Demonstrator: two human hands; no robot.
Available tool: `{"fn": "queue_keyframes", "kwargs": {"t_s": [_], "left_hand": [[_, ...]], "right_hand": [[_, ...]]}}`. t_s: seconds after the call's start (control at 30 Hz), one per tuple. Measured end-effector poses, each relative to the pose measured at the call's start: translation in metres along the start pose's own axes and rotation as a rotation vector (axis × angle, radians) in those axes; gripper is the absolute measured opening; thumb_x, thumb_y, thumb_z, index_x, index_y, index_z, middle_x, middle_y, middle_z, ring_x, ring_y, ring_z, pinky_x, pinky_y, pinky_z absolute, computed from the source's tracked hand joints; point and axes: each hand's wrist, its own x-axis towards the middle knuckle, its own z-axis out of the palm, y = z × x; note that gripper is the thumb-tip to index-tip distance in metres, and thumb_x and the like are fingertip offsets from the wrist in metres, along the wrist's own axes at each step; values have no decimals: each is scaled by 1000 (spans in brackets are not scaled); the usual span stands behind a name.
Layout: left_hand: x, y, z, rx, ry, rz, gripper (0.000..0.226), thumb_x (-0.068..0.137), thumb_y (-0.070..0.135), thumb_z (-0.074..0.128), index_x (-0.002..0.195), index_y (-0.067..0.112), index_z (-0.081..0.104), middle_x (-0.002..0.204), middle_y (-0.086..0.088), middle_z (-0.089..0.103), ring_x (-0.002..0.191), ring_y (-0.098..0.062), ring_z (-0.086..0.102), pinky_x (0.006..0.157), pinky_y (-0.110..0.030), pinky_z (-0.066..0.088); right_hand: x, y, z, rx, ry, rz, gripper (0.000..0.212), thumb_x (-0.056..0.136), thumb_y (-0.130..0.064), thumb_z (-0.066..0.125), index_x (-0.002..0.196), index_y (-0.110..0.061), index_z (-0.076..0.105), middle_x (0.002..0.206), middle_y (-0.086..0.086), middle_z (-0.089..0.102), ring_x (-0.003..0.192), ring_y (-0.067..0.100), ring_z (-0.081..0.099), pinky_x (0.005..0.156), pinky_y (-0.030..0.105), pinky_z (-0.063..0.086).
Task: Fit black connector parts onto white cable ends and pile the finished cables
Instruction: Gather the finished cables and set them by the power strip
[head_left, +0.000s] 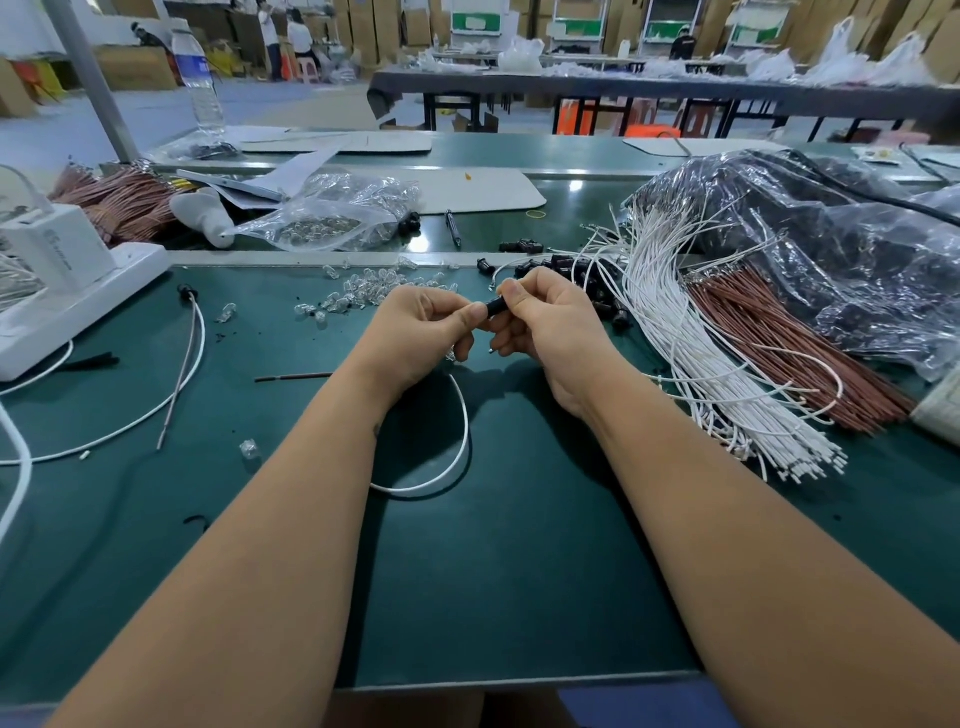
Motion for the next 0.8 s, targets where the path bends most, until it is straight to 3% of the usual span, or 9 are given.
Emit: {"fn": "queue_keyframes", "kwargs": {"t_s": [0.17,0.27,0.33,0.47,0.6,0.7,0.8], "left_hand": [[3,-5,-2,-44,64,14,23,94,25,61,75,21,73,53,4,60,64,-23,42,70,-31,35],[3,-6,-2,-66,63,27,23,95,24,60,77,17,73,53,4,60,63,-24,41,68,-32,35],[3,-6,-2,-68,68,19,24,95,24,60,77,15,72,54,4,60,63,-24,42,67,-31,35],[3,-5,-2,-38,65,15,25,95,22,59,81,5,71,54,4,60,62,-23,42,65,-30,35],[0,-1,2,35,61,32,22,95,20,59,82,10,73,55,0,59,61,-21,46,65,-28,39],[0,1,7,103,92,46,22,96,19,57,83,12,73,55,0,55,52,-9,45,57,-19,40],[2,6,10,164,107,80,28,98,19,52,75,24,66,57,3,55,45,-1,40,51,-12,35]], "right_hand": [[-2,-1,9,143,30,16,25,104,-13,39,86,-7,55,68,10,61,54,20,57,55,27,50],[-4,1,12,58,29,-47,6,97,-4,51,94,-8,55,79,9,62,60,16,58,64,30,52],[-6,4,13,-28,54,-95,10,93,-2,58,97,-10,53,83,7,63,62,14,60,69,32,54],[-7,4,15,-60,96,-149,13,93,-1,59,89,-11,52,81,8,63,60,9,60,63,25,53],[-6,7,13,-116,102,-147,15,93,-1,59,86,-13,51,81,11,63,60,14,59,62,27,53],[-5,6,14,-121,170,-137,15,92,-3,61,86,-14,53,80,10,64,58,12,60,61,25,53],[-5,3,15,-95,220,-162,15,91,-3,61,86,-14,53,80,7,62,55,6,60,60,22,53]]}}
